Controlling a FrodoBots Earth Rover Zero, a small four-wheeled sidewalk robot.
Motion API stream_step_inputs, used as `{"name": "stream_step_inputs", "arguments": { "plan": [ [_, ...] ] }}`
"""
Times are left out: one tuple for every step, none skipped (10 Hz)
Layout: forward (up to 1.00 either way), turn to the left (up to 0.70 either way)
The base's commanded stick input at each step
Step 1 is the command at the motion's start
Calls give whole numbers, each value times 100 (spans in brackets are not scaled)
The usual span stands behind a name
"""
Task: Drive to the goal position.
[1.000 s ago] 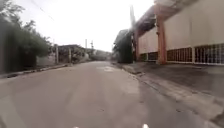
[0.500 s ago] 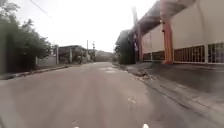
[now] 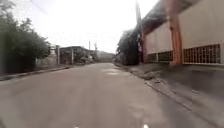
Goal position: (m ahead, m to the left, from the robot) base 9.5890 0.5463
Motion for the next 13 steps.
{"name": "stream_step_inputs", "arguments": {
  "plan": [
    [85,1],
    [85,9],
    [85,4],
    [85,0],
    [85,0],
    [85,0],
    [85,0],
    [85,0],
    [85,2],
    [85,-16],
    [85,-33],
    [85,-19],
    [85,1]
  ]
}}
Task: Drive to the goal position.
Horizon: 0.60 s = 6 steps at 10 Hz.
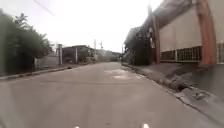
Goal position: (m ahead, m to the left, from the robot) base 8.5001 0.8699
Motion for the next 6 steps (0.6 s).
{"name": "stream_step_inputs", "arguments": {
  "plan": [
    [85,0],
    [85,0],
    [85,0],
    [85,0],
    [85,0],
    [85,0]
  ]
}}
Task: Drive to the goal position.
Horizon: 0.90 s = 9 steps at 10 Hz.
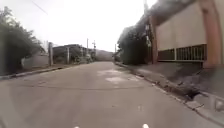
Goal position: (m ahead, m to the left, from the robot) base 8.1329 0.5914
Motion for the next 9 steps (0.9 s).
{"name": "stream_step_inputs", "arguments": {
  "plan": [
    [85,0],
    [85,0],
    [85,0],
    [85,0],
    [85,0],
    [85,6],
    [85,11],
    [85,8],
    [85,0]
  ]
}}
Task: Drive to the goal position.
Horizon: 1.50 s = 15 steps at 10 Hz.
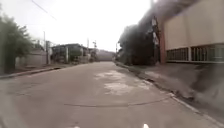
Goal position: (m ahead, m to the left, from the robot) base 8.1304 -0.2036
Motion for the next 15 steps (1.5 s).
{"name": "stream_step_inputs", "arguments": {
  "plan": [
    [85,0],
    [85,1],
    [85,2],
    [85,10],
    [85,10],
    [85,6],
    [85,-7],
    [85,-33],
    [85,-33],
    [85,-20],
    [85,0],
    [85,1],
    [85,0],
    [85,2],
    [85,0]
  ]
}}
